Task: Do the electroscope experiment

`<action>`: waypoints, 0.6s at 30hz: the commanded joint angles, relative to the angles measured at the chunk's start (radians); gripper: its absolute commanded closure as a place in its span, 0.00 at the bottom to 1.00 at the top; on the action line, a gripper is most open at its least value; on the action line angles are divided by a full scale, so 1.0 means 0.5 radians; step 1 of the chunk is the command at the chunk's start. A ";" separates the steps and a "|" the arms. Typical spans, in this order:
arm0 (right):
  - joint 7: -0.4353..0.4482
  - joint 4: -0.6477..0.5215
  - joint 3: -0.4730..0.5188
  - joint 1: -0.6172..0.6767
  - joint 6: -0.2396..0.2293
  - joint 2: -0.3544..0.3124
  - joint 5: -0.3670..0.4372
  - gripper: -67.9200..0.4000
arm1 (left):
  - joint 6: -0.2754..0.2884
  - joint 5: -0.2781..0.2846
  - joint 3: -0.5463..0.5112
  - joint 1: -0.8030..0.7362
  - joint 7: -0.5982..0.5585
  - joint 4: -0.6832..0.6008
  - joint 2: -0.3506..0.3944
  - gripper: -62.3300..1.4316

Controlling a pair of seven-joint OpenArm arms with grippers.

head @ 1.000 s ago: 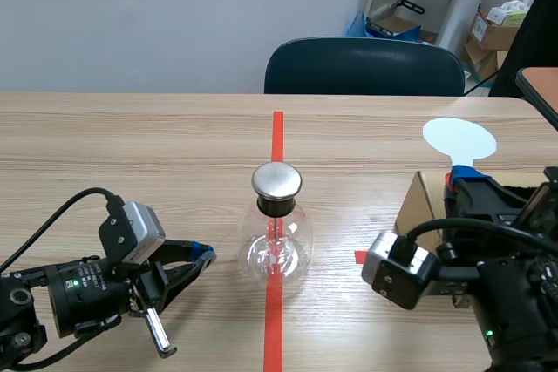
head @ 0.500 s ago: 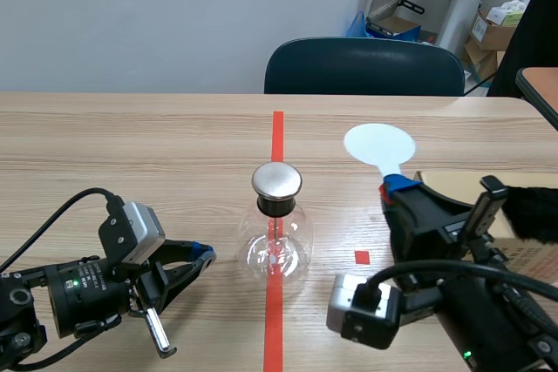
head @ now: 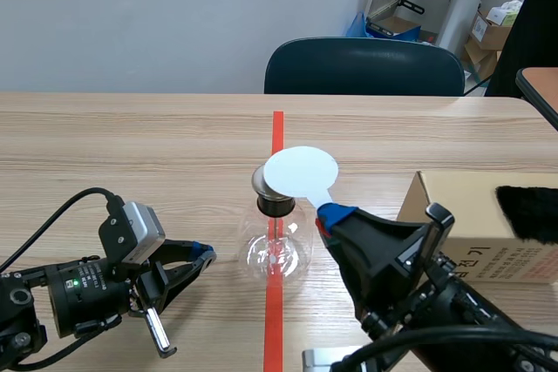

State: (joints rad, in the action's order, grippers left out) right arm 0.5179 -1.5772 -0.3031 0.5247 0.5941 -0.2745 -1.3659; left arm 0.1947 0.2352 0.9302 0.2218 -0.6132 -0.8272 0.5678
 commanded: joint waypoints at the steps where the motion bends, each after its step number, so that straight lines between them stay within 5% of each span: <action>1: 0.032 -0.035 0.005 -0.019 0.022 -0.010 0.006 0.99 | 0.005 0.014 0.002 0.011 -0.027 -0.046 -0.010 0.93; 18: 0.146 -0.035 0.006 -0.019 0.022 -0.010 0.005 0.99 | 0.005 0.014 0.002 0.011 -0.027 -0.046 -0.010 0.93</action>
State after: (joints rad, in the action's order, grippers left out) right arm 0.5941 -1.5772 -0.3031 0.5243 0.5941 -0.2745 -1.3663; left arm 0.1947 0.2352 0.9302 0.2218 -0.6136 -0.8272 0.5678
